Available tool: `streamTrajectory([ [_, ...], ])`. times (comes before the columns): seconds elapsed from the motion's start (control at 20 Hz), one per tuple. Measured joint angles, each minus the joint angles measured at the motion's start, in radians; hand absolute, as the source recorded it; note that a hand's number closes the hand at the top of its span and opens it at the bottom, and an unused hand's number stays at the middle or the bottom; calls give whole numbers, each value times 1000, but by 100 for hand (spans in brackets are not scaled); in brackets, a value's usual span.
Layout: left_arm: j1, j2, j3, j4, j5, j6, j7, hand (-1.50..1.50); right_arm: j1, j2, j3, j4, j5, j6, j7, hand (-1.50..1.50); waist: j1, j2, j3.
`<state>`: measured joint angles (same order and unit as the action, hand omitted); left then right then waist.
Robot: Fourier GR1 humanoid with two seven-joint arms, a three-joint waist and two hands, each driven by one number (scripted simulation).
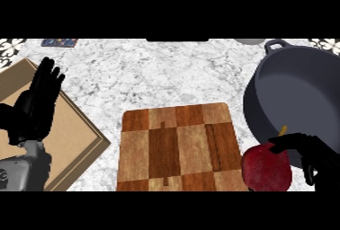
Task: Pick the pear from the cutting board and place it in the pot
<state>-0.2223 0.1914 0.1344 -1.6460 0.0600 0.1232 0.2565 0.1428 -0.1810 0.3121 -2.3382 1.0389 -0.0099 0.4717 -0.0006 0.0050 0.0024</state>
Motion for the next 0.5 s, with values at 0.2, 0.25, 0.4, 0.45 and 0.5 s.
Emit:
streamTrajectory([
  [0.2,6,2,1,2,3,-8,-8,0,-56,17,-149,46,-208,14,-43,150,3,0,0],
  [0.25,11,4,4,6,6,-14,-16,0,-71,13,-197,61,-277,18,-62,150,4,0,0],
  [0.4,9,-1,-1,6,4,-13,-15,0,-127,-70,-339,175,-313,9,-149,150,7,1,0],
  [0.45,13,-4,-3,12,2,-14,-26,0,-143,-101,-374,215,-302,6,-170,150,7,1,-1],
  [0.5,4,-6,-2,20,-1,-10,-27,0,-161,-125,-402,264,-289,-7,-199,150,8,2,-1],
])
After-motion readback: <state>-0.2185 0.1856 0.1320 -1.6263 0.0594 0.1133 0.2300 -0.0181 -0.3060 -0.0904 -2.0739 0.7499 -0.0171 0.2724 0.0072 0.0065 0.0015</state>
